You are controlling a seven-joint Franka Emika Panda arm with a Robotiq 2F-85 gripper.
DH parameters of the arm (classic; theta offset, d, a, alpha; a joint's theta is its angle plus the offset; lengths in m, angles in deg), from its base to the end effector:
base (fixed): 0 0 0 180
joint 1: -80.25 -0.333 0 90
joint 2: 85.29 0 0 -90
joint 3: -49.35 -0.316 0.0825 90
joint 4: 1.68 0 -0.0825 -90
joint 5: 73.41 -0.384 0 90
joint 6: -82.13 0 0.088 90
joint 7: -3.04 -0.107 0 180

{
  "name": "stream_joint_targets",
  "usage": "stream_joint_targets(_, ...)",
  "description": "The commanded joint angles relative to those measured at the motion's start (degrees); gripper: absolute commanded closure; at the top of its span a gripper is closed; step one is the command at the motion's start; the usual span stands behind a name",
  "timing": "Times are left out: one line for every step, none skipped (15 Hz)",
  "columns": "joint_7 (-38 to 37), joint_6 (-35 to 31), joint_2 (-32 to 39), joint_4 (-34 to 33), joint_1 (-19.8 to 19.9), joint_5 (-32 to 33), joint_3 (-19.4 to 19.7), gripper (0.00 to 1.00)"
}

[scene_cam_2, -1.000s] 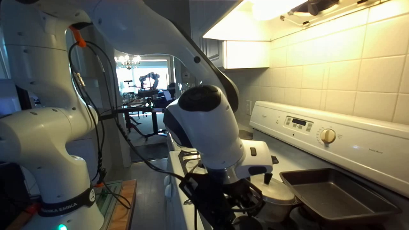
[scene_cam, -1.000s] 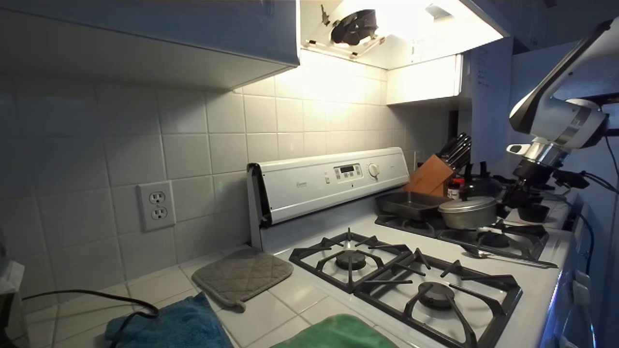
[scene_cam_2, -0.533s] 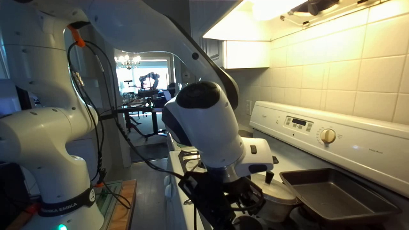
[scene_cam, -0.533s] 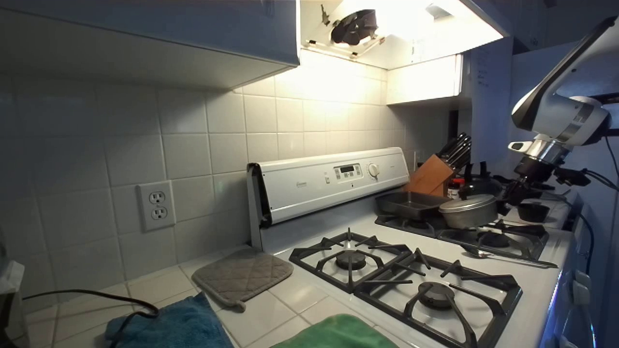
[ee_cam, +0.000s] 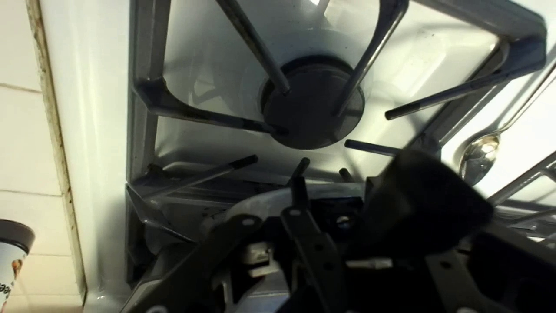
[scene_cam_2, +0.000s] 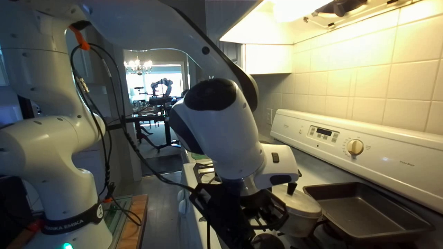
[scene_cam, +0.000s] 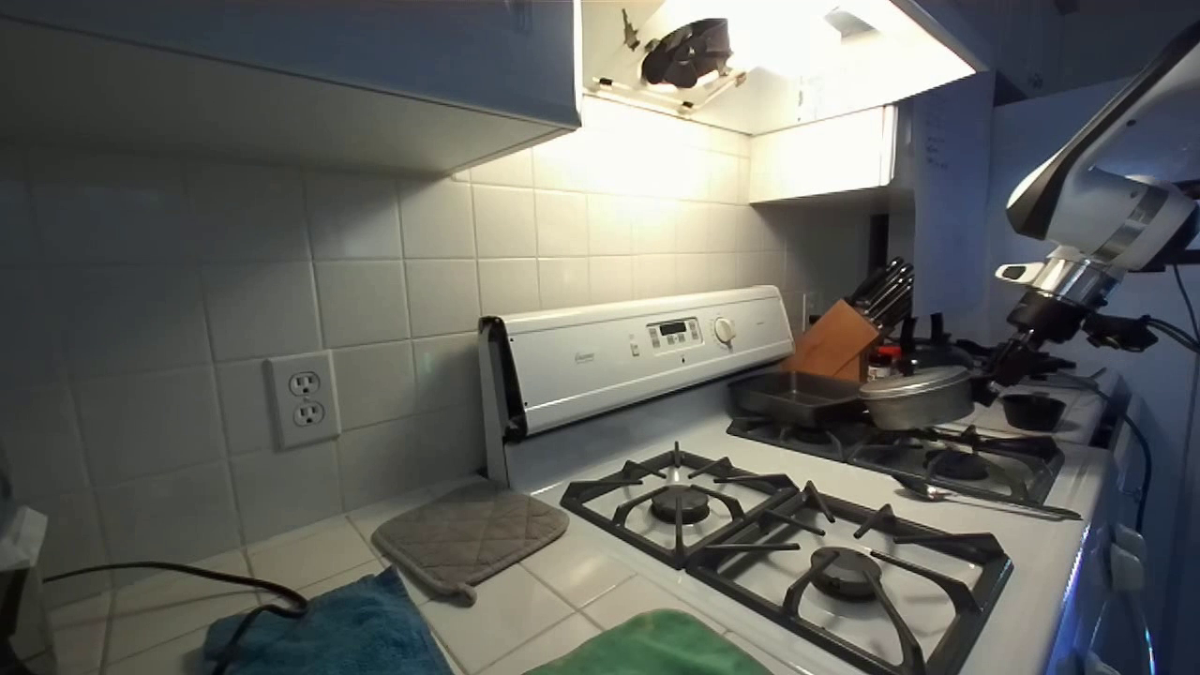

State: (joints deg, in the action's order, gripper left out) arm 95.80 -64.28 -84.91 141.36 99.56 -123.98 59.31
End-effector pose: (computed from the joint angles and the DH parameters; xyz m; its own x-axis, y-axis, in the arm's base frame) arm 0.4038 -0.2389 0.2840 0.8343 0.2958 0.4653 0.3842 -0.9172 -0.1059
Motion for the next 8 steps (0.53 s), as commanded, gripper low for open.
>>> stream_joint_targets(-0.5, 2.8, -2.7, -0.6, -1.4, 2.6, 2.6, 0.88)
stream_joint_targets(-0.5, 3.1, -2.9, -0.7, -1.5, 2.9, 2.9, 0.88)
stream_joint_targets(-0.7, 3.0, -2.9, -1.2, -1.8, 3.2, 3.1, 0.88)
stream_joint_targets(-0.8, 3.3, -2.9, -1.6, -1.9, 3.4, 3.3, 0.88)
stream_joint_targets(-0.9, 3.3, -2.9, -2.2, -2.1, 3.2, 3.4, 0.88)
stream_joint_targets(-0.9, 3.3, -2.9, -2.6, -2.2, 3.0, 3.5, 0.88)
stream_joint_targets(-0.8, 3.3, -2.8, -3.2, -2.4, 2.9, 3.6, 0.88)
stream_joint_targets(-1.0, 3.4, -2.7, -3.8, -2.5, 2.8, 3.7, 0.88)
